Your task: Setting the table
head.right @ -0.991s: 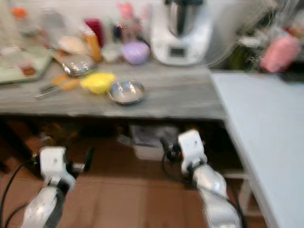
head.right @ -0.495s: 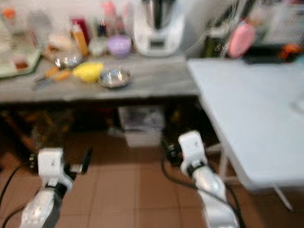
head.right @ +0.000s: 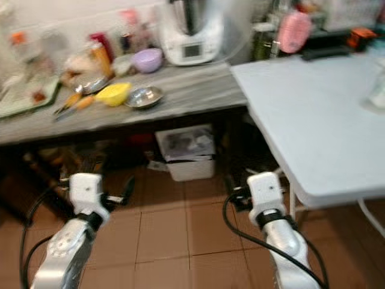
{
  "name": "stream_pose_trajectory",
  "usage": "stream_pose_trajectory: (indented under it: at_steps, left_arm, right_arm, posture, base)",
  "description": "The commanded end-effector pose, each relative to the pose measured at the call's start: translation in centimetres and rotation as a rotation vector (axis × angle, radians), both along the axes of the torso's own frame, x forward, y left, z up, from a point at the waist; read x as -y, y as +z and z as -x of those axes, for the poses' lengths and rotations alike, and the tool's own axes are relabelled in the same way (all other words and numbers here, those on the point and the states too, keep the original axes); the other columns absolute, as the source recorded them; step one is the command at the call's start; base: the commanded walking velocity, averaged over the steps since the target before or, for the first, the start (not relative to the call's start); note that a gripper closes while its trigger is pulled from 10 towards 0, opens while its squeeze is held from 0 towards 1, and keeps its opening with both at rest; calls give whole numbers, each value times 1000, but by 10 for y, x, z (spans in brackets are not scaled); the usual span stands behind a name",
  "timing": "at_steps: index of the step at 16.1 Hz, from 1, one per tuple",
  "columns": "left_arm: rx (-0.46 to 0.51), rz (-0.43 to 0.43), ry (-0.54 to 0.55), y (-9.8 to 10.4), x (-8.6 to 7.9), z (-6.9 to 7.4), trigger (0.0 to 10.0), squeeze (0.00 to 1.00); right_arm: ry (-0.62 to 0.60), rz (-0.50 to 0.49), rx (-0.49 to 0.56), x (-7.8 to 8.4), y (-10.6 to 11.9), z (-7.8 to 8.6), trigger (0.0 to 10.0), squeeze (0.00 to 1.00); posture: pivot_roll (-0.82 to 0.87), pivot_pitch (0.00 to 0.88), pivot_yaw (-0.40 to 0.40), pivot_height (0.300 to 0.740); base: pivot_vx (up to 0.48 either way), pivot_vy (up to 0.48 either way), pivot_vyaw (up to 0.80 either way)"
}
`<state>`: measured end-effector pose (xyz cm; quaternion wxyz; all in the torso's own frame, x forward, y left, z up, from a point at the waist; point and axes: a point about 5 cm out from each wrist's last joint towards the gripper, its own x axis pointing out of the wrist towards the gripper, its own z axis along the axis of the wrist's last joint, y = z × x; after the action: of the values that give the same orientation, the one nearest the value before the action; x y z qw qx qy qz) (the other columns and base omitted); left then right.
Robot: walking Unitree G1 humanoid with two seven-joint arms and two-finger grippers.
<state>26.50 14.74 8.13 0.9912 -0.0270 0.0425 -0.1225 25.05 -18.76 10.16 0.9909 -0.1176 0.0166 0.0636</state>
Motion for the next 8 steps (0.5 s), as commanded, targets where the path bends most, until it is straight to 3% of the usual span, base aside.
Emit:
stream_pose_trajectory:
  at_steps: [1,5,8]
  left_arm:
    - [0,-16,-24,0,-2,-6,10000,0]
    - [-12,-18,-69,-4,6,-9,10000,0]
    - [-10,-20,-22,-6,1,-7,10000,0]
  right_arm:
    - [-36,-20,11,-2,6,4,10000,0]
    - [-46,-6,26,-7,9,13,10000,0]
    - [-21,-50,40,-18,16,-1,10000,0]
  posture:
    - [-333,0,211,740]
    - [-370,7,231,740]
    - [-334,4,191,740]
  base:
    - [0,0,0]
    - [0,0,0]
    - [0,0,0]
